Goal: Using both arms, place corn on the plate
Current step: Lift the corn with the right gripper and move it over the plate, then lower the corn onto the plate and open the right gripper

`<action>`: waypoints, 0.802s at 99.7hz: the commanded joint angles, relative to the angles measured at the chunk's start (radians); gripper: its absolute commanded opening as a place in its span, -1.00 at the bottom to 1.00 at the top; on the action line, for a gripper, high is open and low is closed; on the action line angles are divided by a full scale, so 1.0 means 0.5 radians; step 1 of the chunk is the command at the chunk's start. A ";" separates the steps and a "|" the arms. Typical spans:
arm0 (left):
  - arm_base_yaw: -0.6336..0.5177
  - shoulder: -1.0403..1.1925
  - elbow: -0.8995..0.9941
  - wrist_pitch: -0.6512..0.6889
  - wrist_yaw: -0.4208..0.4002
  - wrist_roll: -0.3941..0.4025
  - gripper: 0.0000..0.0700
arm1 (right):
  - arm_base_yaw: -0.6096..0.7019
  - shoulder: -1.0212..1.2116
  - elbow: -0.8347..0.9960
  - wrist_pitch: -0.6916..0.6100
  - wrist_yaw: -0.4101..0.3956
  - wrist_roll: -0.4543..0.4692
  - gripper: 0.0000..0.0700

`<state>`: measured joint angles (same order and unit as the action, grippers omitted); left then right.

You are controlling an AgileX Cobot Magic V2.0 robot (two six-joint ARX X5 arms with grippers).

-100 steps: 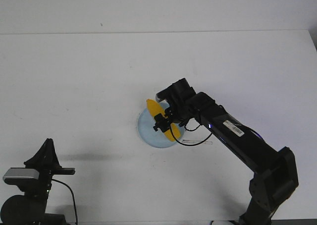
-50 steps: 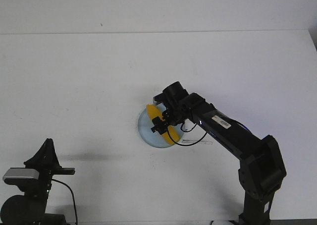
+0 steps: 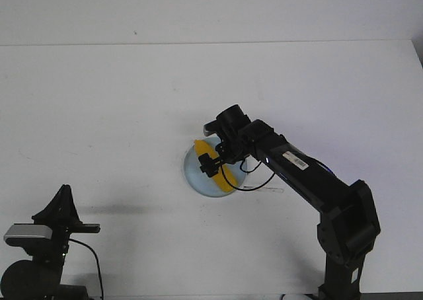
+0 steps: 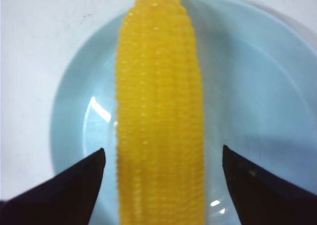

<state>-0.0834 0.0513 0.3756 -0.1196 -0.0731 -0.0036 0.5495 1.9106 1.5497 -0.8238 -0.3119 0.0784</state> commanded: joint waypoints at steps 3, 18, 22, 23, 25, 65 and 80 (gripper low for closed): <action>-0.002 -0.001 0.017 0.030 0.003 -0.018 -0.99 | 0.014 -0.058 0.074 0.042 0.000 0.000 0.54; -0.002 -0.001 0.017 0.030 0.003 -0.018 -0.99 | 0.014 -0.223 0.074 0.107 0.035 -0.031 0.46; -0.002 -0.001 0.017 0.030 0.003 -0.018 -0.99 | 0.012 -0.253 0.071 0.090 0.070 -0.069 0.29; -0.002 -0.001 0.017 0.030 0.003 -0.018 -0.99 | 0.011 -0.261 0.071 0.082 0.082 -0.083 0.23; -0.002 -0.001 0.017 0.030 0.003 -0.018 -0.99 | 0.008 -0.273 0.069 0.065 0.107 -0.111 0.10; -0.002 -0.001 0.017 0.030 0.003 -0.018 -0.99 | -0.150 -0.583 -0.378 0.220 0.168 -0.262 -0.67; -0.002 -0.001 0.017 0.030 0.003 -0.018 -0.99 | -0.279 -0.861 -0.789 0.518 0.165 -0.234 -0.97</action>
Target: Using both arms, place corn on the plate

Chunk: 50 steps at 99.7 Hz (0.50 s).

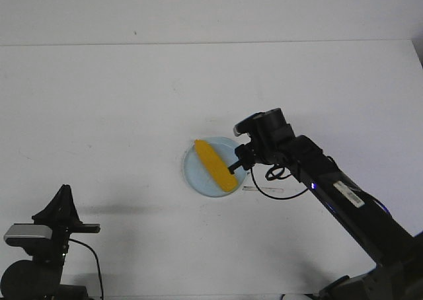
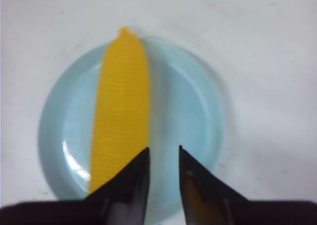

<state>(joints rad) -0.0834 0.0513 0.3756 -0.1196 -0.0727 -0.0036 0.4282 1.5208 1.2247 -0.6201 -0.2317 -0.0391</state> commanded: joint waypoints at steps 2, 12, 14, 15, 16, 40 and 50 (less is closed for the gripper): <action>-0.002 -0.001 0.017 0.030 0.002 -0.018 -0.99 | -0.052 -0.111 -0.175 0.137 0.002 0.011 -0.97; -0.002 -0.001 0.017 0.030 0.002 -0.018 -0.99 | -0.172 -0.319 -0.402 0.323 -0.004 0.069 -0.97; -0.002 -0.001 0.017 0.030 0.002 -0.018 -0.99 | -0.199 -0.362 -0.446 0.363 -0.001 0.085 -0.97; -0.002 -0.001 0.017 0.030 0.002 -0.018 -0.99 | -0.212 -0.382 -0.465 0.383 0.002 0.092 -0.97; -0.002 -0.001 0.017 0.030 0.002 -0.018 -0.99 | -0.226 -0.404 -0.484 0.403 0.003 0.100 -0.97; -0.002 -0.001 0.017 0.030 0.002 -0.018 -0.99 | -0.555 -0.856 -0.880 0.790 0.201 0.172 -0.97; -0.002 -0.001 0.017 0.030 0.002 -0.018 -0.99 | -0.690 -0.996 -1.025 0.903 0.340 0.174 -0.97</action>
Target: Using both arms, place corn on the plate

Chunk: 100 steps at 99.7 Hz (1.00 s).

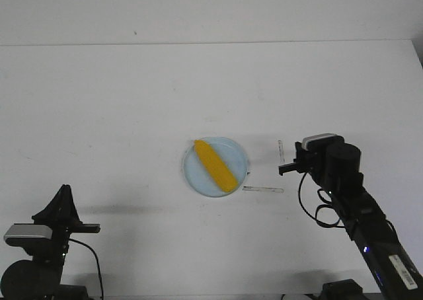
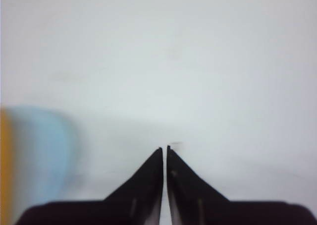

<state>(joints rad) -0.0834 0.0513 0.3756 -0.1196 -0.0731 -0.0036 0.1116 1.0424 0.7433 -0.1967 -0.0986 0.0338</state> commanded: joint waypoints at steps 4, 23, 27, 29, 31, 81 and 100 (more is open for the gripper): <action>-0.002 -0.001 0.017 0.030 0.003 -0.018 -0.99 | -0.108 -0.096 -0.121 0.100 0.123 0.028 -0.97; -0.002 -0.001 0.017 0.030 0.003 -0.018 -0.99 | -0.293 -0.368 -0.413 0.414 0.204 0.029 -0.97; -0.002 -0.001 0.017 0.030 0.003 -0.018 -0.99 | -0.316 -0.440 -0.476 0.484 0.200 0.031 -0.97; -0.002 -0.001 0.017 0.030 0.003 -0.018 -0.99 | -0.320 -0.465 -0.496 0.506 0.200 0.031 -0.97; -0.002 -0.001 0.017 0.030 0.003 -0.018 -0.99 | -0.327 -0.499 -0.523 0.532 0.200 0.030 -0.97; -0.002 -0.001 0.017 0.030 0.003 -0.018 -0.99 | -0.326 -1.472 -0.692 0.345 0.199 0.030 -0.97; -0.002 -0.001 0.017 0.030 0.003 -0.018 -0.99 | -0.327 -1.675 -0.690 0.347 0.198 0.030 -0.97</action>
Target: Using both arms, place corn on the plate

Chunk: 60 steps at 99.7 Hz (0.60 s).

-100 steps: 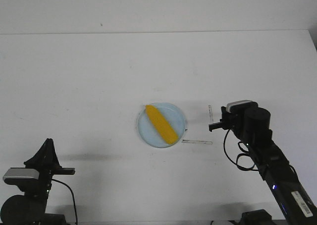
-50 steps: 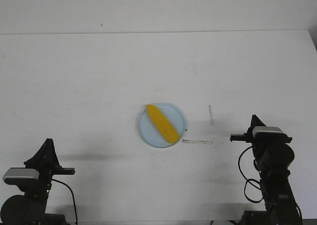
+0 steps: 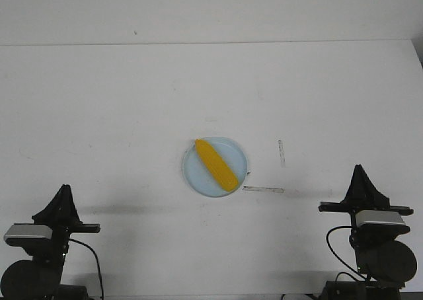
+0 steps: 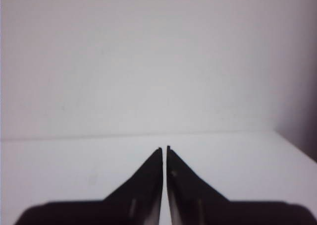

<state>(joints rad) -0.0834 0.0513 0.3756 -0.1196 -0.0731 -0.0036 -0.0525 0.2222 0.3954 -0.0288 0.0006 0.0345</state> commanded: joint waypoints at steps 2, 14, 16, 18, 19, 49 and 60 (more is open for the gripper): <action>-0.002 -0.001 0.017 0.030 0.003 -0.018 -0.99 | 0.002 -0.049 0.005 0.011 0.000 0.028 -0.97; -0.002 -0.001 0.017 0.030 0.003 -0.018 -0.99 | 0.002 -0.096 0.005 0.014 0.001 0.028 -0.97; -0.002 -0.001 0.017 0.030 0.003 -0.018 -0.99 | 0.002 -0.101 0.005 0.014 0.001 0.028 -0.97; -0.002 -0.001 0.017 0.030 0.003 -0.018 -0.99 | 0.002 -0.105 0.005 0.013 0.001 0.028 -0.97; -0.002 -0.001 0.017 0.030 0.003 -0.018 -0.99 | 0.002 -0.105 0.005 0.013 0.001 0.028 -0.97; -0.002 -0.001 0.017 0.030 0.003 -0.018 -0.99 | 0.002 -0.105 0.005 0.013 0.000 0.028 -0.97; -0.002 -0.001 0.017 0.030 0.003 -0.018 -0.99 | 0.002 -0.105 0.005 0.013 0.001 0.028 -0.97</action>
<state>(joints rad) -0.0834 0.0513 0.3756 -0.1196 -0.0727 -0.0040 -0.0525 0.1722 0.3954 -0.0292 0.0010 0.0349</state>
